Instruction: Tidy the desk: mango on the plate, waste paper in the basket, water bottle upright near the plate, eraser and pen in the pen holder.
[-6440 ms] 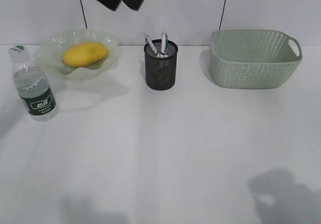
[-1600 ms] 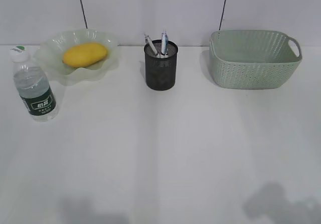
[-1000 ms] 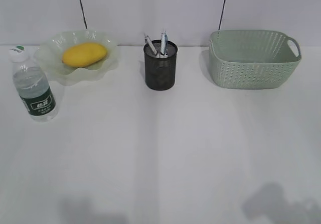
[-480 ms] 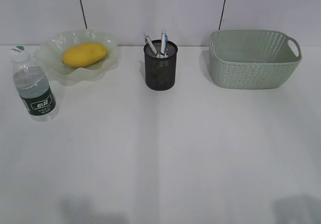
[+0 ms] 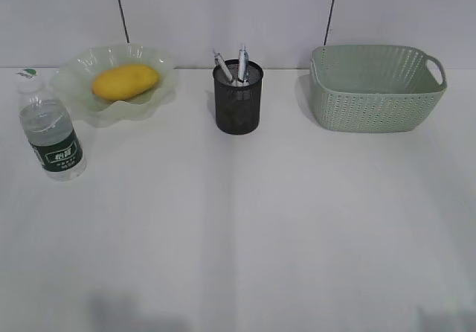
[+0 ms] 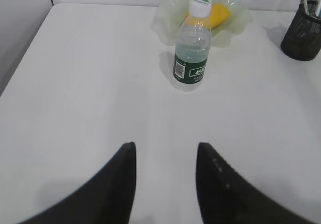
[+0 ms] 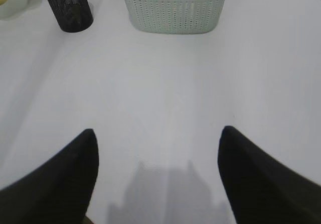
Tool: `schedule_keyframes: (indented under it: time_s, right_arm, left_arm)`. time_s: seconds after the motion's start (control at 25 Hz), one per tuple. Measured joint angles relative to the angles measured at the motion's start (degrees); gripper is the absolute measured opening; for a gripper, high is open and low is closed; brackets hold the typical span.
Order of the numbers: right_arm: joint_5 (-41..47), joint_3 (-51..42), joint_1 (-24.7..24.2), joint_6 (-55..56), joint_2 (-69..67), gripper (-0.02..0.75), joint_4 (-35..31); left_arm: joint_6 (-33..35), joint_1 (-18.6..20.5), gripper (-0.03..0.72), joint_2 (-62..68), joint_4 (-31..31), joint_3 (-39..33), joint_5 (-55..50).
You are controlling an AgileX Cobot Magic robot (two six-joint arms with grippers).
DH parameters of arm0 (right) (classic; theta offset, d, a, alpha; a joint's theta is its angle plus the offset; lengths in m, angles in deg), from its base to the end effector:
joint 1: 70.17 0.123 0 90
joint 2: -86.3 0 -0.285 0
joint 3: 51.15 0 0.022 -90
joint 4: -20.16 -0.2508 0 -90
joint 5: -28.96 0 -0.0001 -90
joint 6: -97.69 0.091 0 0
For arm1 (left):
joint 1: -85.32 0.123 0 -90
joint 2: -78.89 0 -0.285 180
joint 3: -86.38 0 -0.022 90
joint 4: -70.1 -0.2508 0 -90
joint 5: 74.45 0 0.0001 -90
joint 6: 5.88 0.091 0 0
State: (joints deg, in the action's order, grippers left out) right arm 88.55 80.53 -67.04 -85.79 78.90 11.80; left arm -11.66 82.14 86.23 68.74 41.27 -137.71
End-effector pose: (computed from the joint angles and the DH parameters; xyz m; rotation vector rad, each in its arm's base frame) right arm -0.0066 0.0111 0.2808 -0.1216 2.0045 0.1697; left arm -0.0152 0.0028 0.2902 -0.0485 2.0194 -0.0710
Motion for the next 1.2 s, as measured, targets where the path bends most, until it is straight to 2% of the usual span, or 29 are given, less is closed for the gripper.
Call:
schedule_keyframes:
  time_s: [0.8, 1.0, 1.2]
  right_arm:
    - [0.0, 0.0, 0.0, -0.5, 0.1, 0.583, -0.1]
    - [0.0, 0.0, 0.0, -1.6, 0.1, 0.583, 1.0]
    - [0.0, 0.0, 0.0, -1.5, 0.1, 0.583, 1.2]
  left_arm:
    - [0.1, 0.0, 0.309, 0.0, 0.0, 0.0, 0.2]
    - [4.7, 0.1, 0.309, 0.0, 0.7, -1.8, 1.5]
    - [5.8, 0.1, 0.309, 0.0, 0.7, -2.1, 1.7]
